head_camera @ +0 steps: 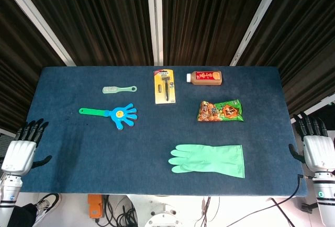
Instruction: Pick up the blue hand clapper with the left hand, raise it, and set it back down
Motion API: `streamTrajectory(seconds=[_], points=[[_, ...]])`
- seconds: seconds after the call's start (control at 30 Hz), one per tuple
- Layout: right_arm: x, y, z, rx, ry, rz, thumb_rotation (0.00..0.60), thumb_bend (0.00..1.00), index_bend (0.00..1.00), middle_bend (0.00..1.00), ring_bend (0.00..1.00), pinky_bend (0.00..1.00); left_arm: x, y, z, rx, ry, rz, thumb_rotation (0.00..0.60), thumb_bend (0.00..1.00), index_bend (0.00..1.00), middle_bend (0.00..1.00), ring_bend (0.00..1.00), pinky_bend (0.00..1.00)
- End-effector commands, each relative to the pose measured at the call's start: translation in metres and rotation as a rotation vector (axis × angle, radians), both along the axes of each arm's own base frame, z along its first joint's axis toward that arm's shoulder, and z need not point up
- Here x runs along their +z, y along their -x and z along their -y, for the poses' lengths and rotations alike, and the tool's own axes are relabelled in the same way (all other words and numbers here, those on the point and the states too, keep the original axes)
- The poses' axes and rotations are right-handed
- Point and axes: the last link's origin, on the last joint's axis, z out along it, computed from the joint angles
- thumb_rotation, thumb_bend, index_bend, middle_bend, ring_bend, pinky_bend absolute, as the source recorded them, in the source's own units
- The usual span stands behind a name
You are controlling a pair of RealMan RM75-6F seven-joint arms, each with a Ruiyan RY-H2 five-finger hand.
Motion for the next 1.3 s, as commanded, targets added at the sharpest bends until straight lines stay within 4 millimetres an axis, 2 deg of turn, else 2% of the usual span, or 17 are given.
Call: streamTrajectory(seconds=[0.03,0.2,0.37,0.5,0.57,0.77,1.03,1.3], points=[[-0.001,0.000,-0.001,0.002,-0.003,0.000,0.600,0.25,0.00,0.00,0.00,0.00,-0.001,-0.001,0.000,0.000,0.013,0.002,0.600,0.12,0.00,0.00,0.00,0.00],[0.000,-0.001,-0.001,0.007,-0.006,-0.001,0.600,0.25,0.00,0.00,0.00,0.00,-0.003,-0.004,-0.003,-0.008,0.034,0.008,0.600,0.12,0.00,0.00,0.00,0.00],[0.005,-0.003,0.001,0.012,0.010,-0.004,0.600,0.25,0.00,0.00,0.00,0.00,-0.005,-0.015,-0.021,-0.025,0.067,0.041,0.600,0.12,0.00,0.00,0.00,0.00],[0.009,-0.005,0.004,0.010,0.019,-0.012,0.600,0.25,0.00,0.00,0.00,0.00,-0.015,-0.028,-0.054,-0.034,0.138,0.101,0.600,0.16,0.00,0.00,0.00,0.00],[0.011,-0.006,0.005,0.011,0.024,-0.021,0.600,0.25,0.00,0.00,0.00,0.00,-0.022,-0.035,-0.077,-0.037,0.194,0.112,0.600,0.18,0.00,0.00,0.00,0.00],[0.013,-0.002,0.004,-0.007,0.029,-0.021,0.600,0.25,0.00,0.00,0.00,0.00,-0.054,-0.065,-0.137,-0.063,0.302,0.126,0.600,0.19,0.00,0.00,0.00,0.00],[0.014,0.005,0.006,-0.028,0.020,-0.013,0.600,0.25,0.00,0.00,0.00,0.00,-0.093,-0.073,-0.177,-0.025,0.352,0.114,0.600,0.26,0.07,0.00,0.00,0.00],[0.020,0.010,0.003,-0.030,0.032,-0.005,0.600,0.25,0.00,0.00,0.00,0.00,-0.119,-0.073,-0.195,0.010,0.400,0.084,0.600,0.33,0.11,0.00,0.00,0.00]])
